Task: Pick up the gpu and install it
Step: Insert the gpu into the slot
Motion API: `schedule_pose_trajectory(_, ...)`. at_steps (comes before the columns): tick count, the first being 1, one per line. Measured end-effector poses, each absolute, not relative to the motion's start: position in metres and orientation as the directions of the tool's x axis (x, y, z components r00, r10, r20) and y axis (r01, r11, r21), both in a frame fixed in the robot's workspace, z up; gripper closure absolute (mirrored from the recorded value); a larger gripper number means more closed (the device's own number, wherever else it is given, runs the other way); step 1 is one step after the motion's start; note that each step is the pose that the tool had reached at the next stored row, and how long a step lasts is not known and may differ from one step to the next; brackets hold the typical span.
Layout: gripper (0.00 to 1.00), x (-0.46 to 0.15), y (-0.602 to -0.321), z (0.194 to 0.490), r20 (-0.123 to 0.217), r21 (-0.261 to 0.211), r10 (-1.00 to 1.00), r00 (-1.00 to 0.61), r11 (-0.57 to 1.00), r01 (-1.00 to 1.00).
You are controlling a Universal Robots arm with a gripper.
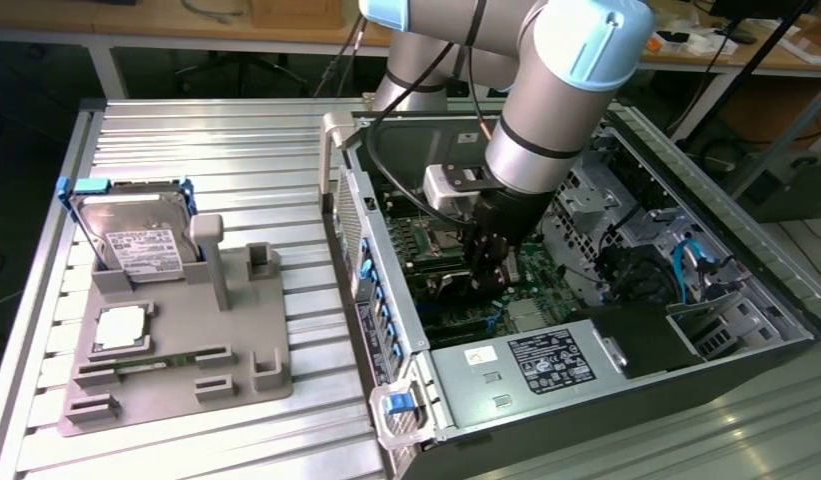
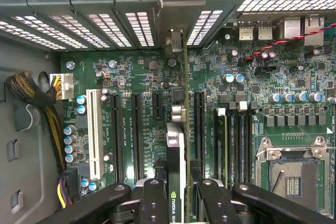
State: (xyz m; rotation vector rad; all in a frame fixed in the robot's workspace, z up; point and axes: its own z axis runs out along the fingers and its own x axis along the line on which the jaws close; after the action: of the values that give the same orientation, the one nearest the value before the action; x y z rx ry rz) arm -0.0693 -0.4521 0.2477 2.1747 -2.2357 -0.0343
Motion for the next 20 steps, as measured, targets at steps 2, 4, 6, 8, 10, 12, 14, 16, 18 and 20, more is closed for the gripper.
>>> schedule_pose_trajectory(2, 0.73, -0.069, -0.452, 0.248, 0.001, 0.031, -1.0, -0.028, 0.028, -0.999)
schedule_pose_trajectory(4, 0.73, -0.069, -0.452, 0.248, 0.001, 0.031, -1.0, -0.028, 0.028, -0.999)
schedule_pose_trajectory(6, 0.73, -0.069, -0.452, 0.247, 0.0, 0.031, -1.0, -0.028, 0.028, -0.999)
schedule_pose_trajectory(8, 0.72, -0.069, -0.452, 0.247, 0.0, 0.031, -1.0, -0.028, 0.028, -0.999)
schedule_pose_trajectory(10, 0.6, -0.069, -0.452, 0.248, 0.001, 0.031, -1.0, -0.028, 0.028, -0.999)
schedule_pose_trajectory(12, 0.54, -0.069, -0.452, 0.248, 0.001, 0.031, -1.0, -0.028, 0.028, -0.999)
schedule_pose_trajectory(14, 0.54, -0.069, -0.452, 0.248, 0.0, 0.031, -1.0, -0.028, 0.028, -0.999)
schedule_pose_trajectory(16, 0.54, -0.069, -0.452, 0.252, -0.001, 0.031, -1.0, -0.028, 0.028, -0.999)
schedule_pose_trajectory(18, 0.54, -0.069, -0.452, 0.26, -0.001, 0.031, -1.0, -0.028, 0.028, -0.999)
schedule_pose_trajectory(20, 0.54, -0.069, -0.452, 0.274, -0.001, 0.031, -1.0, -0.028, 0.028, -0.999)
